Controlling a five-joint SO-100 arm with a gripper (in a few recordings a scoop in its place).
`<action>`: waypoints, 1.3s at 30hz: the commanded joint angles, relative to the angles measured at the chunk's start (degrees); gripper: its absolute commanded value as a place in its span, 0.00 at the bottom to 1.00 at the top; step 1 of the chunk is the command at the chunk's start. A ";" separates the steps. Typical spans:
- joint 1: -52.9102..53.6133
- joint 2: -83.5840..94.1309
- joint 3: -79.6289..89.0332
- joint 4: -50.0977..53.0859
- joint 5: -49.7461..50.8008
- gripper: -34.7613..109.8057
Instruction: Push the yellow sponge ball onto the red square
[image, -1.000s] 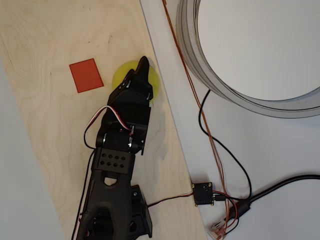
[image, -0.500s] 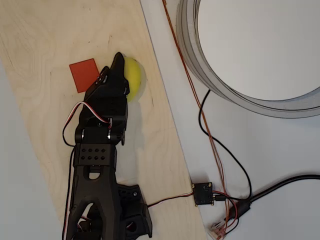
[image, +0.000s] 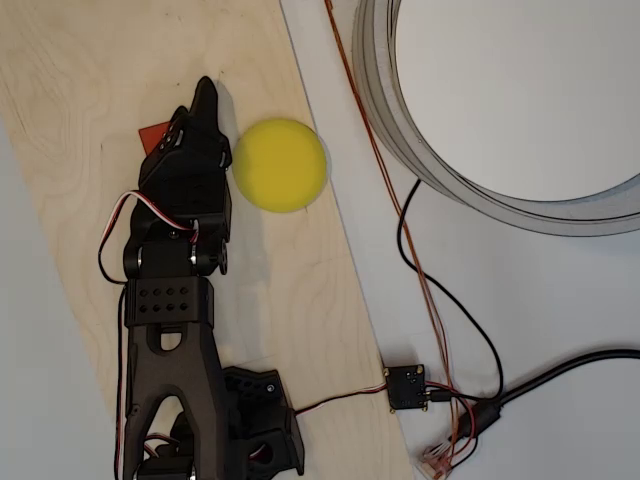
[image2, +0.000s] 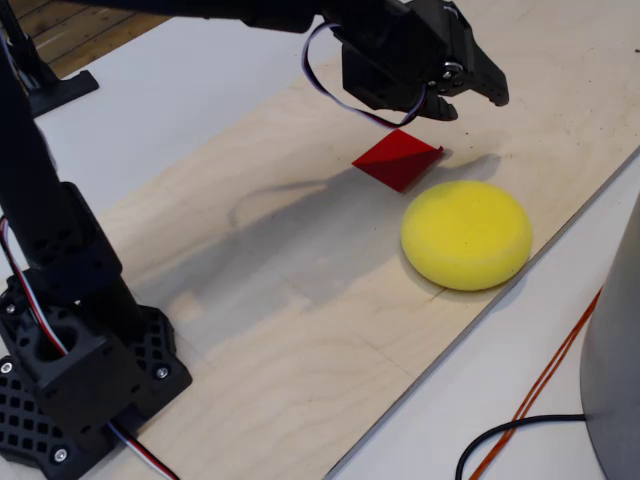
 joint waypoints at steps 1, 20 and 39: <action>1.58 2.11 -4.48 3.96 -3.34 0.37; 17.05 9.14 1.67 1.85 -20.30 0.37; 21.09 22.41 17.40 -3.43 -25.49 0.37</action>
